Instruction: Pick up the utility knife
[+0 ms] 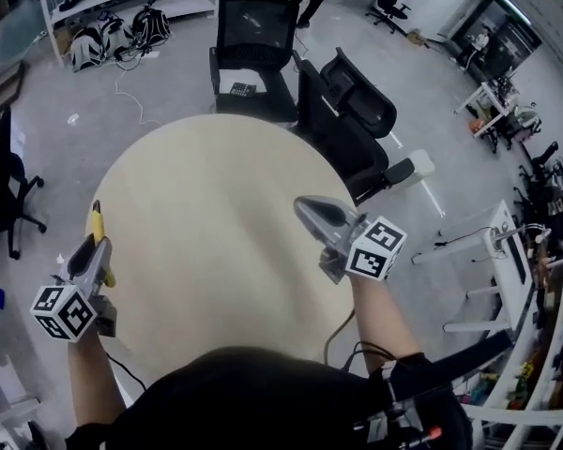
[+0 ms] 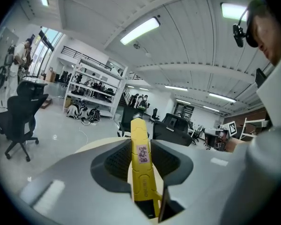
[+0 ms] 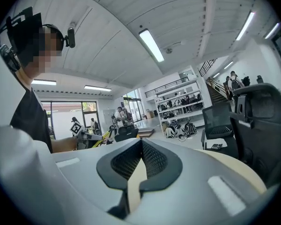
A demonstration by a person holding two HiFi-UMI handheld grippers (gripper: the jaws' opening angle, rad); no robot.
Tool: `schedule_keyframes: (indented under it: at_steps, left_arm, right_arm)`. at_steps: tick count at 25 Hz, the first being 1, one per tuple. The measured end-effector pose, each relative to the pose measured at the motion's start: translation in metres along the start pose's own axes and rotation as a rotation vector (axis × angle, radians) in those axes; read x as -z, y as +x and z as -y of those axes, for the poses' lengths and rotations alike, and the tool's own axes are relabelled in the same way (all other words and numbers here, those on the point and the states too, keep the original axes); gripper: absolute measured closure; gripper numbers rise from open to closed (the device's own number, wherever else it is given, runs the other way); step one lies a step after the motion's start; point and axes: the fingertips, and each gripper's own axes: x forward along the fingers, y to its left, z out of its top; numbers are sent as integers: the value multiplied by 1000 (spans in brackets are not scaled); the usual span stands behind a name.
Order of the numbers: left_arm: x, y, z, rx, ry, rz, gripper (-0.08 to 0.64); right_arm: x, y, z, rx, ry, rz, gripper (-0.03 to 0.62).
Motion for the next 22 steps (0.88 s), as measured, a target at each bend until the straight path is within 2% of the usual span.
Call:
schedule_keyframes:
  at_steps: [9, 14, 17, 22]
  left_arm:
    - [-21, -87, 10, 85, 8, 56, 434]
    - [-28, -120, 33, 108, 21, 89, 434]
    - [-27, -131, 58, 95, 29, 117, 434]
    - [-6, -133, 133, 75, -8, 140, 434]
  right_arm:
    - [-9, -18, -80, 36, -28, 38, 578]
    - [-12, -31, -102, 16, -47, 47, 578]
    - [-23, -45, -103, -25, -75, 55, 578]
    - [-36, -98, -85, -92, -91, 85, 578]
